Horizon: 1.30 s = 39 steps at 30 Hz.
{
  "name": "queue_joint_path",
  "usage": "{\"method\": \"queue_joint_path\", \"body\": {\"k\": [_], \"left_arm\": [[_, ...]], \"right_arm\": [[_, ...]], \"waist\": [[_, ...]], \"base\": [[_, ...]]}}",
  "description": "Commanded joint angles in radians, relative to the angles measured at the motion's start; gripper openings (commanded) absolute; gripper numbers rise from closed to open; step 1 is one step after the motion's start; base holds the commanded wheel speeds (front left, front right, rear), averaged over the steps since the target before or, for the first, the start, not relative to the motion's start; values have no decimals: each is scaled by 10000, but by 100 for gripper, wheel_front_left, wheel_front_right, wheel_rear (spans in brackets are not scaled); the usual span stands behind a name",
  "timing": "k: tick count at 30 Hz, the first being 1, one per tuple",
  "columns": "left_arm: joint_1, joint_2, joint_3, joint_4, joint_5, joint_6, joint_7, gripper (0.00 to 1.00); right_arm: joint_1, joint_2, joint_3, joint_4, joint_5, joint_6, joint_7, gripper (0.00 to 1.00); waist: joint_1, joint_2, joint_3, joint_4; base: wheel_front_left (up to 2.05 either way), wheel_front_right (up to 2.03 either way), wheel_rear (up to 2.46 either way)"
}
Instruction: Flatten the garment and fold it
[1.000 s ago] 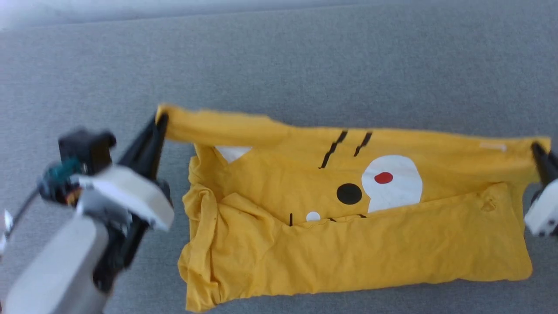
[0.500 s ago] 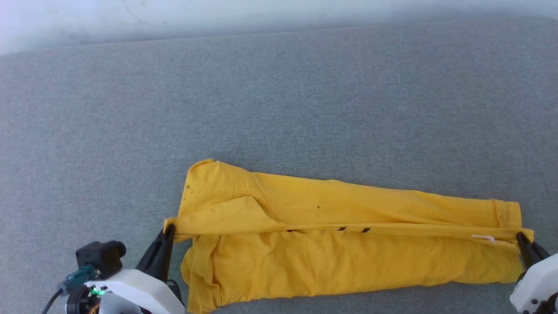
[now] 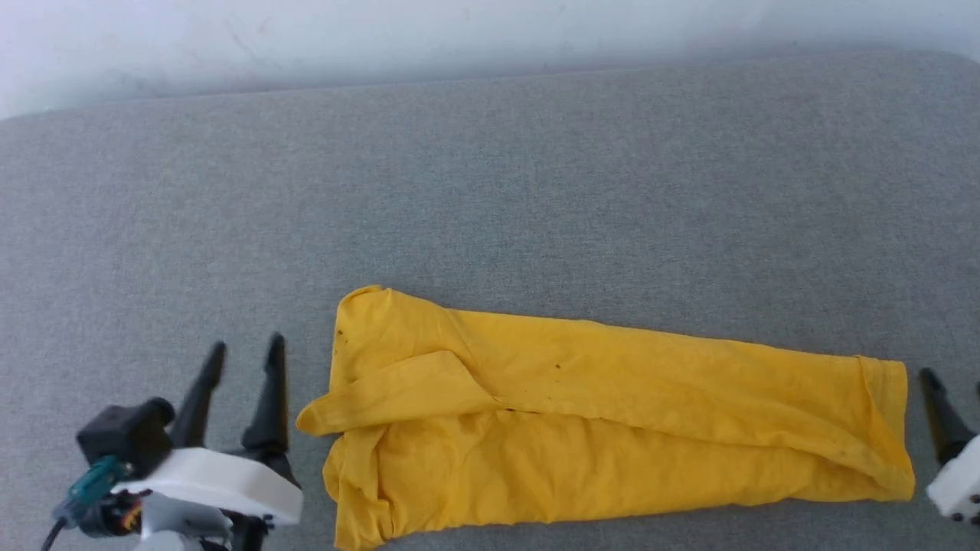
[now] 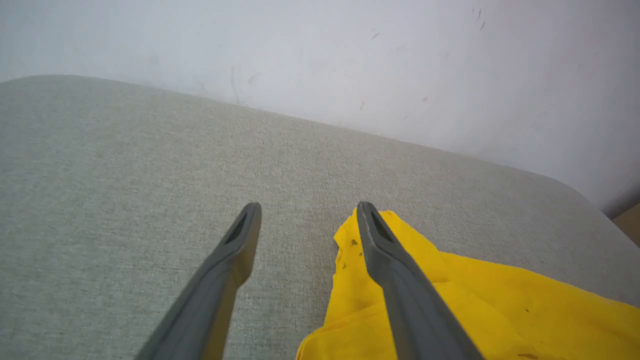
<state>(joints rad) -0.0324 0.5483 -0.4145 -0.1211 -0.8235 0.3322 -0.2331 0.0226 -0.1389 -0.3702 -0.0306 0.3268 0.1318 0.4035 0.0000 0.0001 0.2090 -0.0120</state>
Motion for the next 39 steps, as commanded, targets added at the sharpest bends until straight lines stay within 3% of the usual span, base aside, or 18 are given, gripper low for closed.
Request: {"method": "queue_joint_path", "body": {"k": [1,7,12,19,20,22,28,39], "left_arm": [[-34,-69,199,-200,387,209,-156,100],[241,-563,841,-869,1827,685,-278,100],[598,-972,963,-965,2950,604,-284,100],[650,-875,824,-563,4012,527,-285,100],[655,-894,828,-525,4041,511,-285,100],[674,-932,814,-437,4061,451,-286,100],[741,-1110,841,-194,3988,264,-286,100],[819,-1441,1015,91,4078,-89,-286,100]], "right_arm": [[-81,15,-172,-102,-57,-11,68,100],[156,218,-427,127,-329,-11,387,100],[234,408,-373,846,-518,-11,466,100],[84,553,318,1999,-322,-11,727,98],[51,557,404,2143,-228,-11,770,52],[-27,554,465,2371,-95,-11,771,0],[-336,132,178,2594,-80,-11,478,0],[-831,-1025,-1820,2390,-901,-11,417,0]], "waist": [[0,-1,18,39],[0,-1,107,231],[0,-1,180,425],[0,-1,96,557],[0,-1,72,557],[0,-1,1,570],[0,-1,-236,570],[0,-1,-297,679]], "base": [[0,0,0],[0,0,0],[0,0,0],[0,0,0],[0,0,0],[0,0,0],[0,0,0],[0,0,0]]}}
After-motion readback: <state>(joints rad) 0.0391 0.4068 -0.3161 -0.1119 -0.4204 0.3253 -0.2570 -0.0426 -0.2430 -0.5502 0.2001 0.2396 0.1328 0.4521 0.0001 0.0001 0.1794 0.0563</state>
